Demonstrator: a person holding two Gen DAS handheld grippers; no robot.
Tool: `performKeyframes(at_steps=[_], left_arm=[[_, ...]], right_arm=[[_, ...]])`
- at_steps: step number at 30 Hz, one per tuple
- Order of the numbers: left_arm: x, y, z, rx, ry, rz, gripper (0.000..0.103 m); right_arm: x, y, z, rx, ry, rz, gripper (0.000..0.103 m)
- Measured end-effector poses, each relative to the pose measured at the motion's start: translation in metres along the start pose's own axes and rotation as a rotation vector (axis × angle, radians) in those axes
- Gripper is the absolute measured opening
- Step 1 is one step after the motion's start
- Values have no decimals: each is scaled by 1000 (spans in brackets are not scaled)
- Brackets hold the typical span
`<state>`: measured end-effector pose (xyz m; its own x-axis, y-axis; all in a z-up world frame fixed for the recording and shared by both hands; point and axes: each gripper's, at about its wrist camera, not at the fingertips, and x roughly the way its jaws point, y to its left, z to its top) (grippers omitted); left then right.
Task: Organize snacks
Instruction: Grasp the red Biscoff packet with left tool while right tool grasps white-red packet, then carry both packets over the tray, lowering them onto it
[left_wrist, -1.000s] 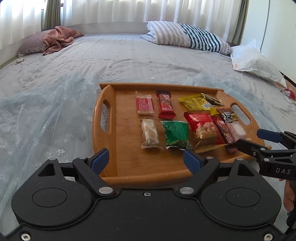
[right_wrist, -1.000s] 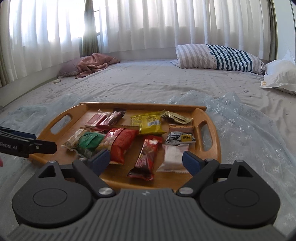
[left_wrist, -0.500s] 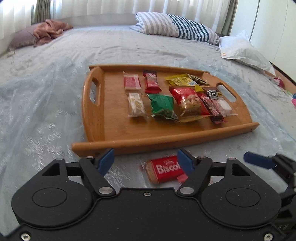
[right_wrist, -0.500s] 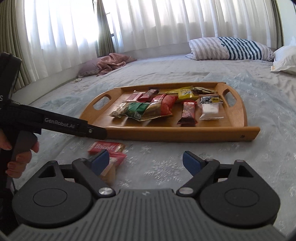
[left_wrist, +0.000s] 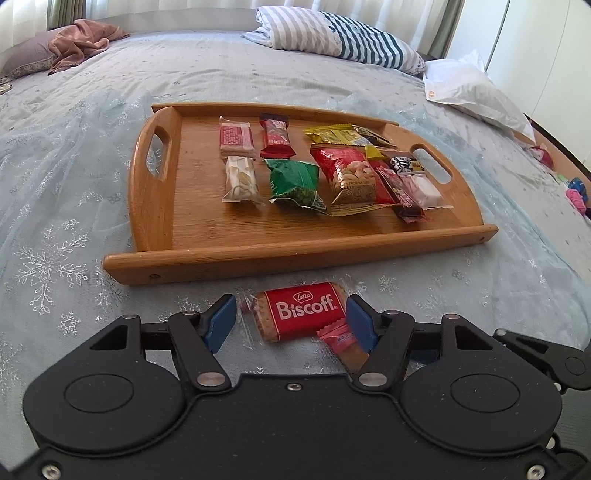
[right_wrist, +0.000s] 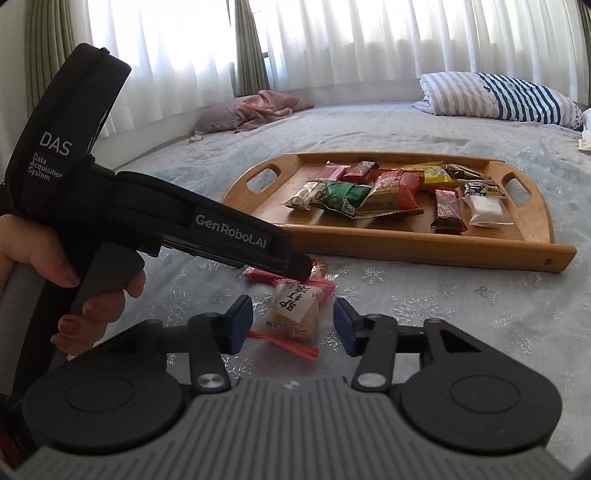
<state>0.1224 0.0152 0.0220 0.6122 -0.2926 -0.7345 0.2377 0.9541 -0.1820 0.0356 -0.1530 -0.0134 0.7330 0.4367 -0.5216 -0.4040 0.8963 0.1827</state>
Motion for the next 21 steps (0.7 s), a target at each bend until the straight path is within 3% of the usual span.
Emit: performKeyframes(at_steps=[1,5,14,16,19,21], left_arm=[[0,0,0,-1,-1,-2,63],[1,-2,1,-6,0,-15,63],[8,-15,-1,15,-9,-33,74],[10,-18,-1,21,-9,-34,76],[15,-24,0,33,2,-37,77],[18,-29,1,48,5,-24,73]], right_arm=[[0,0,0,3,3,3,38],[-7,2,0,-16,-8,-35,30],[-36,-6,-6,-92,-26,-168,26],[-37,-11,-7,-89,-28,-173,28],[-34,-15,-8,-88,-14,-141,47],[-30,-14,-8,-106,-11,-145,50]])
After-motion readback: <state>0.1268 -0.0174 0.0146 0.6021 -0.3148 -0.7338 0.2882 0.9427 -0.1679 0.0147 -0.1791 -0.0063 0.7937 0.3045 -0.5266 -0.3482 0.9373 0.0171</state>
